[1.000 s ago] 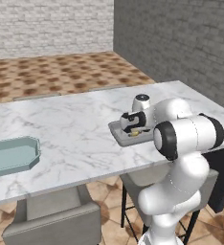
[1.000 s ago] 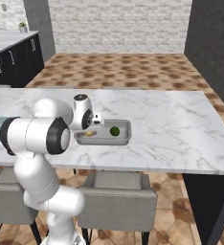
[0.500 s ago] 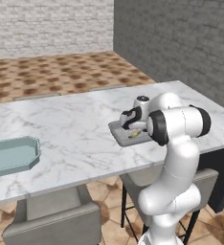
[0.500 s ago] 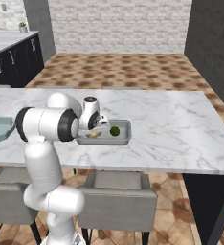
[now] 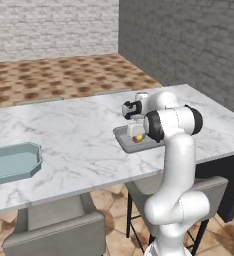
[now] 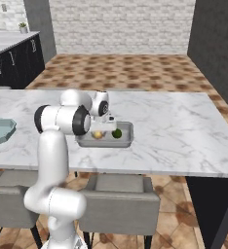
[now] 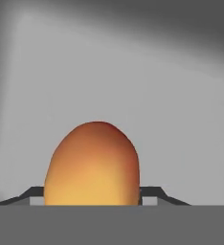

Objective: Place the cold items (mango and lime) from the fridge in one tupperware on the dining counter. Place the warm items (hot dog and kebab skewer) in the stove area in another tupperware.

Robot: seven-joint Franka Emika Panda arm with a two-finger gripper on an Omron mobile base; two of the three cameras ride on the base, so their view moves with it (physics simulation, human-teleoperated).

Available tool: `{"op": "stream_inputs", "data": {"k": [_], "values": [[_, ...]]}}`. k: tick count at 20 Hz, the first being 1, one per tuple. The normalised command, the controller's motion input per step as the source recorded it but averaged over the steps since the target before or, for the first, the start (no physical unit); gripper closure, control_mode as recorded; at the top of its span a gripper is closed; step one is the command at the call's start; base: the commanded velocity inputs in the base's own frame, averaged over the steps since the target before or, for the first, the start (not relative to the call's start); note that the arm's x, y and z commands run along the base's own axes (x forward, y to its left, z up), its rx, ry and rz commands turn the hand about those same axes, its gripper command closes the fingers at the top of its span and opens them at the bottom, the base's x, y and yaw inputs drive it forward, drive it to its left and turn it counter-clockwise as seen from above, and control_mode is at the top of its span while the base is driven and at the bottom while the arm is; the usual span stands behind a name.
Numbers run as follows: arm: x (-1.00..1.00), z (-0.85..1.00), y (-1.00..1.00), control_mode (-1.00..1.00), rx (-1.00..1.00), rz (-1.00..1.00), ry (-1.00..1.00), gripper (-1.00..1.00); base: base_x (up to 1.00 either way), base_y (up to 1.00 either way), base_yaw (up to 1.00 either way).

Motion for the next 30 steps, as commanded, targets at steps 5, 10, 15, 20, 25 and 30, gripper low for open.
{"op": "stream_inputs", "data": {"k": [5,10,15,20,25,30], "values": [[0.17,-0.24,0.00,-1.00,0.00,0.05,0.02,-1.00,0.00,0.00,0.00],[-0.02,-0.15,0.00,-1.00,0.00,0.02,-0.09,-1.00,0.00,0.00,0.00],[-0.17,0.00,0.01,-1.00,0.00,0.00,-0.27,-1.00,0.00,0.00,0.00],[-0.41,0.17,0.05,-1.00,0.00,-0.06,-0.51,-1.00,0.00,0.00,0.00],[-0.62,0.26,0.00,-1.00,0.08,-0.12,-0.30,-1.00,0.00,0.00,0.00],[-0.60,0.66,0.00,-1.00,0.26,-0.11,-0.10,-1.00,0.00,0.00,0.00]]}}
